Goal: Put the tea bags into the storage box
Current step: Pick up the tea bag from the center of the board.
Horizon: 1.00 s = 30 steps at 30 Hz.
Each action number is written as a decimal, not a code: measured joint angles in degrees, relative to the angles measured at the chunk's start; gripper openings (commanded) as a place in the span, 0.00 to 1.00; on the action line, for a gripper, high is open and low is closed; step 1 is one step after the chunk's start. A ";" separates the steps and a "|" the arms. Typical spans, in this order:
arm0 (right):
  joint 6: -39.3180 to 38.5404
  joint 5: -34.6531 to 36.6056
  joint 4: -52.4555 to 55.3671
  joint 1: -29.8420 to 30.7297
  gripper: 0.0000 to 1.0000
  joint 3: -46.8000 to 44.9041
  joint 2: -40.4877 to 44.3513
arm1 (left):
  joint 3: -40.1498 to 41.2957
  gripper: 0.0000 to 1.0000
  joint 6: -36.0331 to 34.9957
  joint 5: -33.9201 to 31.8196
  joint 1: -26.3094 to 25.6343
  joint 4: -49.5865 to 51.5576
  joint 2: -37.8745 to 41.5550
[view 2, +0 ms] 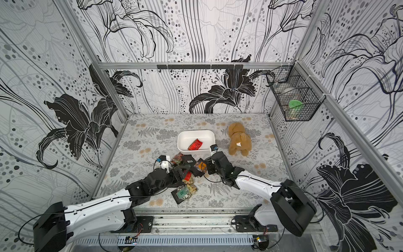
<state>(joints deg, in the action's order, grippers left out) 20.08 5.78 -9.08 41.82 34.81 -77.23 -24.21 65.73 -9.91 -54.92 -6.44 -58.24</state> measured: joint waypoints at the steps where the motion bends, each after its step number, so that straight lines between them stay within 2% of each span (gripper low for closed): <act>1: 0.00 -1.22 -0.24 0.00 0.36 0.00 -0.76 | 0.15 0.74 1.22 -0.55 -1.07 -1.18 -1.46; 8: 0.02 -6.08 -1.60 -0.02 0.34 0.59 -4.72 | -0.79 0.64 5.03 -1.33 -3.19 -6.69 -9.99; 19: 0.68 -8.66 -1.75 -1.53 0.30 3.43 -9.38 | -7.98 0.55 5.99 -4.20 -3.10 -8.35 -16.68; 30: 1.81 -11.50 -2.08 -3.45 0.27 3.76 -12.55 | -11.85 0.54 5.14 -1.88 2.10 -9.07 -25.20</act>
<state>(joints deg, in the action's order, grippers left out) 21.89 -5.72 -11.16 38.37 38.57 -89.78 -36.05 70.87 -11.79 -52.82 -15.51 -83.44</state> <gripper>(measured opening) 0.268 0.538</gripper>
